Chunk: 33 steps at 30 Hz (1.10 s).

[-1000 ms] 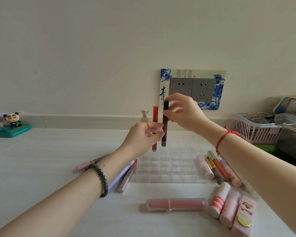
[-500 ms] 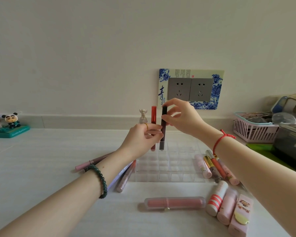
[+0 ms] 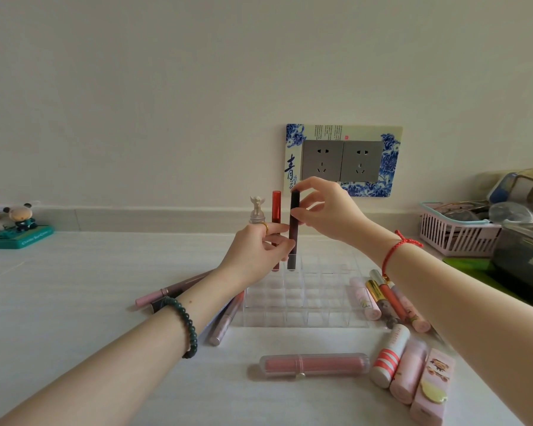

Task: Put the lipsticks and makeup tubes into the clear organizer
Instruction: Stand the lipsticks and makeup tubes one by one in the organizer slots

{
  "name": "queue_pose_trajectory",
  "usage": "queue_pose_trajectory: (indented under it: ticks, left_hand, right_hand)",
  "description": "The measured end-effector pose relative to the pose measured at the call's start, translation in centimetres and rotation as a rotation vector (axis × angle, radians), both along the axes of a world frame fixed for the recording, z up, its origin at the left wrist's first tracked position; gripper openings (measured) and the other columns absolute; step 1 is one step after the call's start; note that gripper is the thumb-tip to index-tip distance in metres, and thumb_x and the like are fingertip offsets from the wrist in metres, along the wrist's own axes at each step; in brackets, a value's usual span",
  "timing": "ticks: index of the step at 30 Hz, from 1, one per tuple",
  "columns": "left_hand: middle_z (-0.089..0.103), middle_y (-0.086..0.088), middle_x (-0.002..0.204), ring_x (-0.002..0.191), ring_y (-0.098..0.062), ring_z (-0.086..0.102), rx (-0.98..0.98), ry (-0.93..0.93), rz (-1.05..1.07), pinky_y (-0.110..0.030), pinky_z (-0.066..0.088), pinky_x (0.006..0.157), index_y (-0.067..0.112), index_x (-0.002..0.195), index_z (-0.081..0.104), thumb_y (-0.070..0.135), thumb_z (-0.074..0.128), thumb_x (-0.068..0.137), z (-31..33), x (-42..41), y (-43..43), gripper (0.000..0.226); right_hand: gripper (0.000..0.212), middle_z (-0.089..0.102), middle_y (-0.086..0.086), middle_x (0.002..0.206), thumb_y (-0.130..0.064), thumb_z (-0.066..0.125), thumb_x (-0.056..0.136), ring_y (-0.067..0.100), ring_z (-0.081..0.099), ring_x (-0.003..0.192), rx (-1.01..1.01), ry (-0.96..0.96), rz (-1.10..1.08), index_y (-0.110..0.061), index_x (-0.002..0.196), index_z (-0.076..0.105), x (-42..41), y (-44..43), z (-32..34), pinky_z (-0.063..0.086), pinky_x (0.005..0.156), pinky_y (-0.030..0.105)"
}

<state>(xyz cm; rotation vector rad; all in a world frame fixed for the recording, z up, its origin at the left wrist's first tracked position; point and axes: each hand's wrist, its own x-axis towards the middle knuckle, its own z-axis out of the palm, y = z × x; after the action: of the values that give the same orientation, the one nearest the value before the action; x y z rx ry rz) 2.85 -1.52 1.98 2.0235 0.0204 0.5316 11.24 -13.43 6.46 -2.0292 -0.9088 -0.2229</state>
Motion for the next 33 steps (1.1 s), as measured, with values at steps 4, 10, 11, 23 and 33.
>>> queue_pose_trajectory:
  ticks: [4, 10, 11, 23, 33]
  left_hand:
    - [0.065, -0.001, 0.087, 0.069, -0.014, 0.064, 0.009, 0.000, 0.009, -0.026, 0.056, 0.071, 0.010, 0.124, 0.053, 0.018, 0.057, 0.087, -0.1, 0.1, -0.1, 0.037]
    - [0.065, -0.001, 0.090, 0.072, -0.014, 0.065, 0.010, 0.014, 0.008, -0.020, 0.055, 0.066, 0.010, 0.125, 0.051, 0.018, 0.057, 0.087, -0.1, 0.1, 0.1, 0.039]
    - [0.065, -0.001, 0.091, 0.073, -0.015, 0.065, 0.011, 0.017, 0.007, -0.019, 0.055, 0.066, 0.010, 0.125, 0.051, 0.018, 0.058, 0.087, -0.1, 0.1, 0.1, 0.039]
    - [0.069, -0.004, 0.089, 0.073, -0.019, 0.067, -0.015, 0.024, 0.012, -0.011, 0.049, 0.057, 0.015, 0.117, 0.057, 0.019, 0.060, 0.085, -0.2, -0.1, 0.6, 0.032]
    - [0.068, -0.002, 0.085, 0.068, -0.012, 0.064, -0.018, 0.009, -0.030, -0.010, 0.049, 0.056, 0.016, 0.111, 0.060, 0.015, 0.060, 0.086, 0.3, -1.4, 0.1, 0.025]
  right_hand:
    - [0.031, 0.067, 0.002, 0.089, -0.011, 0.064, 0.081, 0.019, 0.067, 0.078, -0.010, 0.008, 0.002, -0.019, 0.110, 0.054, 0.1, -0.1, 0.1, 0.052, 0.063, 0.025]
    - [0.031, 0.067, 0.000, 0.088, -0.014, 0.065, 0.082, 0.017, 0.066, 0.078, -0.015, 0.022, 0.014, -0.020, 0.110, 0.054, 0.0, -0.2, 0.3, 0.049, 0.057, 0.024]
    - [0.031, 0.066, 0.000, 0.088, -0.015, 0.065, 0.082, 0.019, 0.066, 0.081, -0.021, 0.018, 0.017, -0.020, 0.111, 0.054, 0.0, -0.1, 0.3, 0.050, 0.058, 0.025]
    - [0.040, 0.064, 0.000, 0.104, -0.030, 0.066, 0.080, 0.015, 0.064, 0.086, -0.017, 0.002, 0.001, -0.022, 0.117, 0.052, -0.1, -1.0, 0.5, 0.054, 0.070, 0.029]
    - [0.049, 0.060, 0.001, 0.114, -0.033, 0.067, 0.079, 0.013, 0.062, 0.091, -0.013, -0.014, 0.007, -0.024, 0.122, 0.046, -1.4, -3.5, 1.0, 0.050, 0.066, 0.018]
